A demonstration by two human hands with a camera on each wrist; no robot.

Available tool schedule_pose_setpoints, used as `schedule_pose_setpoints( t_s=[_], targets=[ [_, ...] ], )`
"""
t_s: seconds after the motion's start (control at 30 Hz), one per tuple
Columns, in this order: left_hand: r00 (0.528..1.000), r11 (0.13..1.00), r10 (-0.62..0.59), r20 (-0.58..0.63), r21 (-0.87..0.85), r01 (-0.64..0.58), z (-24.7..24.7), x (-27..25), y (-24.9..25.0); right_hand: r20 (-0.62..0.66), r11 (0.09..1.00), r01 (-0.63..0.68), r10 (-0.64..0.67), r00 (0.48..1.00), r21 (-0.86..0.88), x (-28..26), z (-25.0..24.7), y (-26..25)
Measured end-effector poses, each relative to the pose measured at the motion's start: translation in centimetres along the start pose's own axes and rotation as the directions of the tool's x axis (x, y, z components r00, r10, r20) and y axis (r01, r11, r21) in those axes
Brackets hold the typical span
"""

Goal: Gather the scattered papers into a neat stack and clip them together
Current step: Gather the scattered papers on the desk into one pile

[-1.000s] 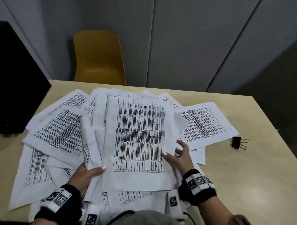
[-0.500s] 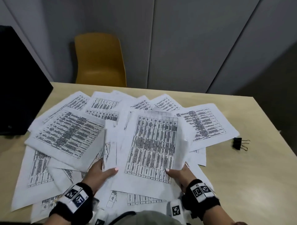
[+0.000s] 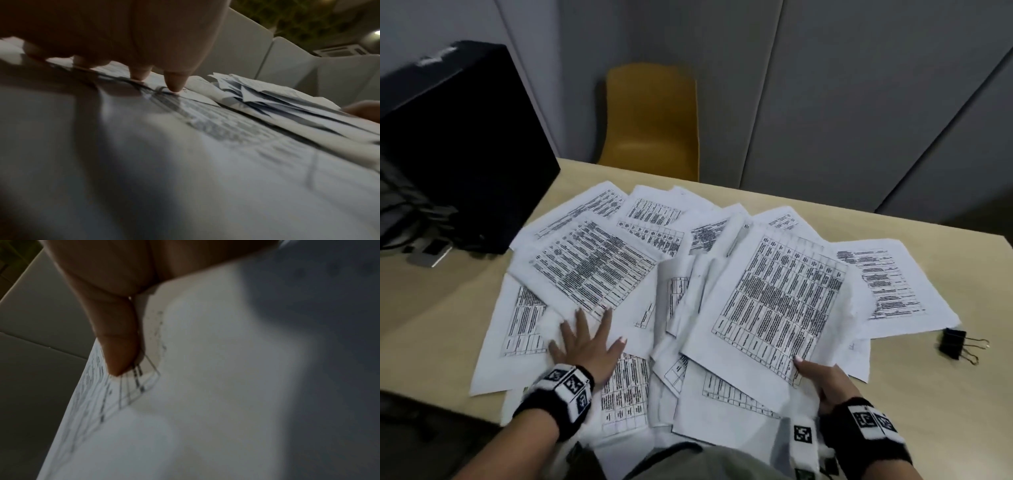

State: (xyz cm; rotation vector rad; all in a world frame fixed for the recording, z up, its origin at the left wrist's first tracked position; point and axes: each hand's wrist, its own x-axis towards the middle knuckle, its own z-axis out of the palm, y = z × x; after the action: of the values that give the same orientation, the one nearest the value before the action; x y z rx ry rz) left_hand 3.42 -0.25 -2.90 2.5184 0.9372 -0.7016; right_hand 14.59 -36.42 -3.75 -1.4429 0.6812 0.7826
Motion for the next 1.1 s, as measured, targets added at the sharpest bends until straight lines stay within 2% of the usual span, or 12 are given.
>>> schedule_pose_setpoints(
  t_s=[0.13,0.17,0.27,0.33,0.4,0.5,0.6,0.73,0.87,0.93,1.03,1.1],
  targets=[
    [0.992,0.986,0.129,0.016,0.106,-0.13,0.8,-1.8,-1.1,0.11,0.997,-0.027,0.018,0.994,0.073,-3.7,1.2,-1.7],
    [0.985,0.977,0.174,0.009,0.122,-0.174,1.1,-2.4,-1.4,0.158,0.993,-0.033,0.014,0.987,0.115,-2.1,0.1,-0.8],
    [0.957,0.959,0.275,-0.095,-0.051,-0.28,1.5,-3.0,-2.7,0.139,0.997,-0.028,0.017,0.99,0.076,-1.0,-0.2,-0.1],
    [0.945,0.908,0.2,-0.261,-0.313,-0.278,0.6,-2.4,-3.0,0.144,0.995,-0.094,0.088,0.986,0.039,-2.4,0.2,-1.1],
    [0.914,0.914,0.018,-0.405,-0.364,-0.179,-0.5,-0.5,-3.5,0.147,0.993,-0.097,0.086,0.985,0.07,-3.7,0.6,-2.0],
    [0.903,0.939,-0.204,-0.379,-0.337,0.071,-2.0,1.7,-3.8,0.039,0.994,-0.079,0.082,0.996,-0.068,-1.9,0.5,-1.2],
    [0.903,0.906,-0.296,-0.311,-0.392,0.162,-3.1,2.5,-3.2,-0.04,0.985,-0.066,0.06,0.997,-0.157,-1.9,0.5,-1.0],
    [0.877,0.893,-0.279,-0.392,-0.441,0.087,-4.2,2.0,-2.4,-0.063,0.994,0.03,-0.036,0.997,-0.106,-1.3,0.6,-0.5],
    [0.785,0.843,-0.221,-0.579,-0.519,-0.145,-4.3,0.9,-2.9,-0.099,0.993,0.024,-0.035,0.994,-0.111,3.2,-2.0,2.0],
    [0.794,0.735,-0.31,-0.523,-0.661,-0.148,-3.8,0.3,-3.4,-0.082,0.992,0.017,-0.027,0.996,-0.124,4.8,-2.8,2.7],
    [0.843,0.36,-0.471,-0.259,-0.929,-0.084,-1.1,0.3,-4.5,-0.042,0.983,-0.088,0.082,0.996,-0.161,2.3,-1.3,1.5],
    [0.893,0.197,-0.438,-0.101,-0.98,-0.014,0.8,0.8,-5.0,-0.042,0.976,-0.1,0.094,0.995,-0.193,0.4,-0.6,0.5]
  ],
)
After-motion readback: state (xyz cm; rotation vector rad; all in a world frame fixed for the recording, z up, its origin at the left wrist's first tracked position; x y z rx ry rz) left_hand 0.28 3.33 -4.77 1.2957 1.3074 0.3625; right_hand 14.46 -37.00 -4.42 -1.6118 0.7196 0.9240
